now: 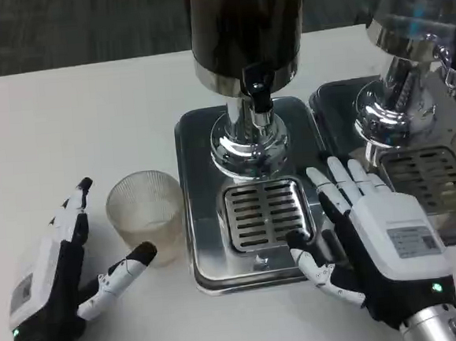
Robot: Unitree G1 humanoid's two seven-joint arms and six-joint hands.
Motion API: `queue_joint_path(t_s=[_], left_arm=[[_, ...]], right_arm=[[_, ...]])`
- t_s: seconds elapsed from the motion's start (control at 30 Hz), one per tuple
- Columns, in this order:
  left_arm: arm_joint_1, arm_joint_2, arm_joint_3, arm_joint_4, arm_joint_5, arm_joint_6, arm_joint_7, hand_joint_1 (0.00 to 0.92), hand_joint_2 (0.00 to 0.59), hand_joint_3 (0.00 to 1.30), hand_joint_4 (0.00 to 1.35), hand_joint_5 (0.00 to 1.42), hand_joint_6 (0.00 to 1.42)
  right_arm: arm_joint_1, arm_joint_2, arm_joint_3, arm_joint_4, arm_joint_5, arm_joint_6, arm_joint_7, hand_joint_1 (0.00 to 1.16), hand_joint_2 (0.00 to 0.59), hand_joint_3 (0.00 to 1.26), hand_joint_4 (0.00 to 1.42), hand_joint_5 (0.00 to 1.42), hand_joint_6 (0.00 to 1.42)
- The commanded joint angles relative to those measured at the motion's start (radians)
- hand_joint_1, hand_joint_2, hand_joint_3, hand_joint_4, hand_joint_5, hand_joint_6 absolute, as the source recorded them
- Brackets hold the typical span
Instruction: Grasp the cup under the faucet to collect the drink, then remove the cup.
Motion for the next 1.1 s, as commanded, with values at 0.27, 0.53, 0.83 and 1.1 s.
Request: queue_joint_path(t_s=[0.27, 0.53, 0.83, 1.1], left_arm=[[-0.104, -0.02, -0.056, 0.111, 0.029, -0.02, 0.038, 0.078, 0.0, 0.0, 0.0, 0.0, 0.0], [-0.145, -0.046, -0.071, 0.185, 0.018, -0.039, 0.076, 0.136, 0.0, 0.0, 0.0, 0.04, 0.02], [-0.177, -0.068, -0.082, 0.24, 0.014, -0.073, 0.112, 0.203, 0.009, 0.0, 0.0, 0.18, 0.22], [-0.201, -0.072, -0.103, 0.274, 0.029, -0.053, 0.122, 0.277, 0.036, 0.0, 0.09, 0.38, 0.46]], right_arm=[[0.001, -0.008, -0.007, -0.019, 0.009, 0.003, 0.009, 0.22, 0.414, 0.13, 0.0, 0.0, 0.09], [0.01, -0.006, -0.011, -0.032, 0.008, 0.013, 0.013, 0.22, 0.414, 0.14, 0.0, 0.0, 0.1], [0.026, -0.005, -0.015, -0.049, 0.009, 0.023, 0.014, 0.22, 0.414, 0.14, 0.0, 0.0, 0.11], [0.033, 0.008, -0.012, -0.052, 0.009, 0.027, 0.007, 0.21, 0.404, 0.15, 0.0, 0.0, 0.12]])
